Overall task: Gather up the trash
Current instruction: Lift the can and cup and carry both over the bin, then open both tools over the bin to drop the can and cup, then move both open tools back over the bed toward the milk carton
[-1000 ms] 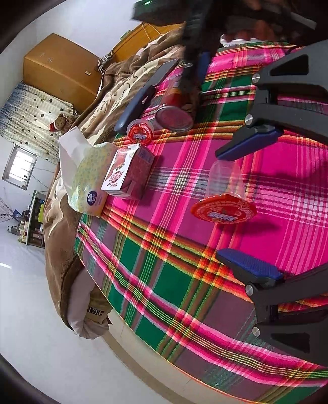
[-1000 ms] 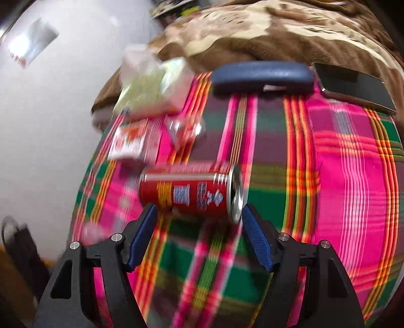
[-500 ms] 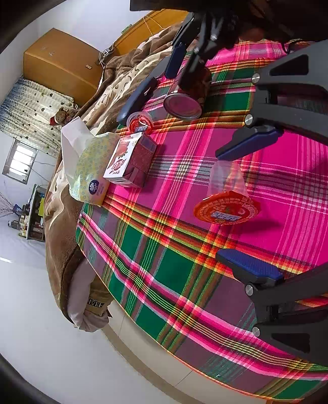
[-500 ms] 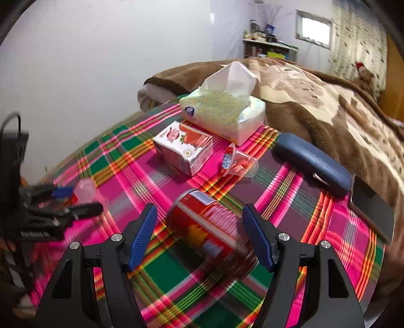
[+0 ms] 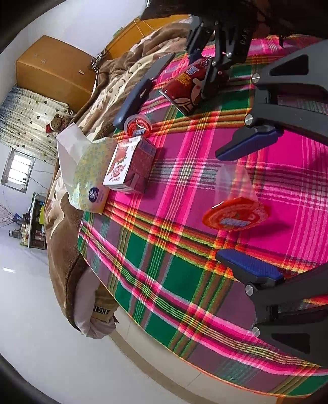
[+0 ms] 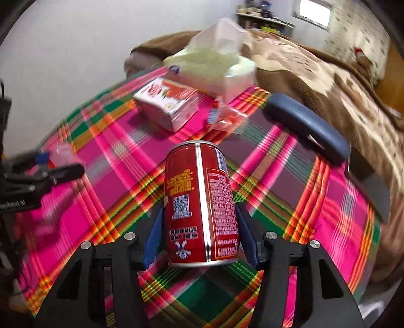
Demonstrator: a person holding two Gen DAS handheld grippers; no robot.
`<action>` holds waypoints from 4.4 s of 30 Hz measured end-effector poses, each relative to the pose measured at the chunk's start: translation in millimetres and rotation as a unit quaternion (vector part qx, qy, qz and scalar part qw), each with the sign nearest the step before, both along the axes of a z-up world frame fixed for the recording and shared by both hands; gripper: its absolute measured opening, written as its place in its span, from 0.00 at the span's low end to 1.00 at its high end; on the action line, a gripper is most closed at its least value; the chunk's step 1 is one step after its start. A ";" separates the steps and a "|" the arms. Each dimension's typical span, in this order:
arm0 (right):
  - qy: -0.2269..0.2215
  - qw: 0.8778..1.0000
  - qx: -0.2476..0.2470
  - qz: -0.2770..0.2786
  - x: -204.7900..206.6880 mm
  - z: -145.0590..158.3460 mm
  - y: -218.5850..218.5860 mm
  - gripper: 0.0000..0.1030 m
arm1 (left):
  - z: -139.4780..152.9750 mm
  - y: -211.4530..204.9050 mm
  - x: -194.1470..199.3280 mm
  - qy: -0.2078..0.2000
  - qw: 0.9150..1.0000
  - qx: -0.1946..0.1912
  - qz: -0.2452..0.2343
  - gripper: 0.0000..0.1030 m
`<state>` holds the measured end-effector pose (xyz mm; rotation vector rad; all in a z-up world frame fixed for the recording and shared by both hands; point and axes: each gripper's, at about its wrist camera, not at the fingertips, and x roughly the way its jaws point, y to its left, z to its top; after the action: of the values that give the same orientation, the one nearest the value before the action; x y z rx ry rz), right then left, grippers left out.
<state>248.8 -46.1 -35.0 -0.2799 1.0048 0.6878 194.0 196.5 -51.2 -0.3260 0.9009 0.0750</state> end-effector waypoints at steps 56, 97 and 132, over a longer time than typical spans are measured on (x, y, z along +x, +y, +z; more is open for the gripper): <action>-0.066 0.963 0.147 -0.217 -96.8 54.0 -180.2 0.53 | 81.7 -186.3 -47.9 -0.083 0.981 0.049 -0.170 0.50; -0.021 0.903 0.038 -0.426 -97.4 4.9 -368.1 0.53 | 47.4 -455.4 -10.1 -0.046 0.921 0.030 -0.386 0.60; -0.079 0.920 0.079 -0.376 -112.7 40.1 -288.8 0.63 | 83.9 -335.5 -41.7 -0.094 0.953 0.033 -0.285 0.65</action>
<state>136.1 -334.9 5.1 0.1958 0.8080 0.0373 152.3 -139.0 32.7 -0.0011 0.7719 -0.4529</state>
